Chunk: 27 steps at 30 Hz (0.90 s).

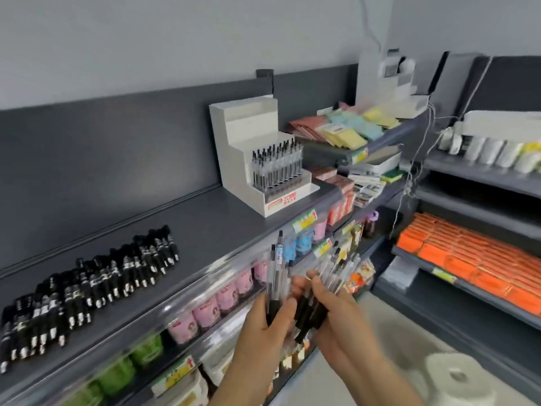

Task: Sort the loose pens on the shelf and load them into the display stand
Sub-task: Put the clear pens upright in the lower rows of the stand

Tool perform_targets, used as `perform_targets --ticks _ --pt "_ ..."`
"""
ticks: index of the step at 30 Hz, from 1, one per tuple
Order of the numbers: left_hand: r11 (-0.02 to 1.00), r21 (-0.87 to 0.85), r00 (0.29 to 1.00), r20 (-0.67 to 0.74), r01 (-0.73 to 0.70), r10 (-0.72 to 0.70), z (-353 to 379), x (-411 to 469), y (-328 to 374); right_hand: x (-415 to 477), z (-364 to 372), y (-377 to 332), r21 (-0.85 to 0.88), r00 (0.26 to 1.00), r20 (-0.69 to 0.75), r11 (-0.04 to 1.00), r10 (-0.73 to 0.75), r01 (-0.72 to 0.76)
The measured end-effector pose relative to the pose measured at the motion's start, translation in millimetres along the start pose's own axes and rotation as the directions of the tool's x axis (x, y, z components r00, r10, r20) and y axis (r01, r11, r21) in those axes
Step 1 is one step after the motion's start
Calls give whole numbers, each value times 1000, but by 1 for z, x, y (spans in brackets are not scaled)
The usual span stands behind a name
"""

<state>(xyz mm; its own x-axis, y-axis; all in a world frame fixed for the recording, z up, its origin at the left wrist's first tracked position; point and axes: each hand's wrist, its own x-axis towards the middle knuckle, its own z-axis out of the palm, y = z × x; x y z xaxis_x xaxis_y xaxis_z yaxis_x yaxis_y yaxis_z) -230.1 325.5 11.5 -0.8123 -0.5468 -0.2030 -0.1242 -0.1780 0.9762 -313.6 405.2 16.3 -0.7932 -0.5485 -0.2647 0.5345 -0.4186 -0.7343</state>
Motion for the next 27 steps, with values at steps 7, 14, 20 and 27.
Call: perform_targets --ticks 7,14,20,27 --pt "982 182 988 153 -43 15 56 53 -4 42 -45 -35 -139 992 -121 990 -24 7" --pt "958 237 968 227 -160 106 84 150 20 127 -38 -81 -296 997 -19 953 -70 61" --pt "962 178 954 258 -205 156 100 220 61 198 -27 -120 -386 999 -12 922 -40 32" --pt "933 245 958 178 -265 225 112 266 85 246 -20 -150 -432 987 61 888 -147 160"
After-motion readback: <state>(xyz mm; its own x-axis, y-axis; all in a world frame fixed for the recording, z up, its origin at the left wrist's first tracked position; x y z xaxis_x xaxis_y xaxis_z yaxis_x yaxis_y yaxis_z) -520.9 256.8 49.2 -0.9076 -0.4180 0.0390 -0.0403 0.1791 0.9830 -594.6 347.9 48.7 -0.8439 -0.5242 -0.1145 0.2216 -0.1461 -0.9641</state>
